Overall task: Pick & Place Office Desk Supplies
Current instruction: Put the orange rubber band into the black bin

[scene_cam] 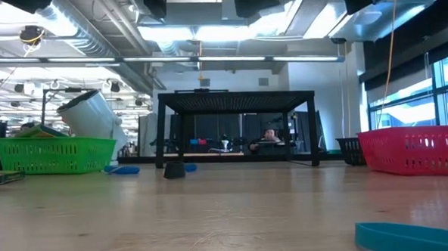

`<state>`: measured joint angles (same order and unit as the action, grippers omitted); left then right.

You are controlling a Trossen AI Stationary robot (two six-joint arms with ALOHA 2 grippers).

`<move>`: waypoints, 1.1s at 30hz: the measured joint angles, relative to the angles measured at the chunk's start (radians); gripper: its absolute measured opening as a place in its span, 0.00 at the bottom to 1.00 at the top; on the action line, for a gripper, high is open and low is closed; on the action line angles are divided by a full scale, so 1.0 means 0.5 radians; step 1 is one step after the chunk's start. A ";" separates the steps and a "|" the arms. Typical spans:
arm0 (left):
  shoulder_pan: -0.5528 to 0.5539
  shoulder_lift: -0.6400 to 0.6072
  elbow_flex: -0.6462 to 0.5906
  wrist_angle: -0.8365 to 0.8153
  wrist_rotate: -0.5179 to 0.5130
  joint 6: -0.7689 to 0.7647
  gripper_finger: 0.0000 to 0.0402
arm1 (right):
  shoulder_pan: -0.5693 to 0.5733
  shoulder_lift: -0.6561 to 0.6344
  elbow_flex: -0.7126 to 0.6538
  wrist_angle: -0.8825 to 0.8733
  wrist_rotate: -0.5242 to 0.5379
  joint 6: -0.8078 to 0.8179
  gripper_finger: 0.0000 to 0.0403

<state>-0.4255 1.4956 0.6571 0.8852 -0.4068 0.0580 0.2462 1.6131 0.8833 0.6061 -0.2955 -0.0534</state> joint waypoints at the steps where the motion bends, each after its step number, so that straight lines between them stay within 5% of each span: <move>1: 0.000 0.000 0.000 0.000 0.000 0.001 0.01 | 0.000 0.000 0.000 0.000 0.000 0.024 0.39; 7: 0.000 0.000 0.000 0.000 -0.001 0.001 0.01 | 0.000 0.000 0.000 0.000 0.000 -0.022 0.33; 16: 0.000 0.000 0.000 0.000 -0.001 -0.002 0.01 | -0.001 0.000 0.000 0.000 0.002 -0.117 0.02; 22: 0.000 0.000 0.000 -0.001 -0.005 -0.155 0.06 | -0.001 0.000 0.000 0.000 0.160 -0.119 0.01; 33: 0.002 -0.001 0.000 -0.218 -0.114 -0.427 0.36 | -0.006 -0.023 -0.001 -0.073 0.392 0.057 0.01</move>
<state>-0.4244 1.4952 0.6571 0.7762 -0.4639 -0.1553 0.2434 1.6017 0.8829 0.5694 -0.0994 -0.0248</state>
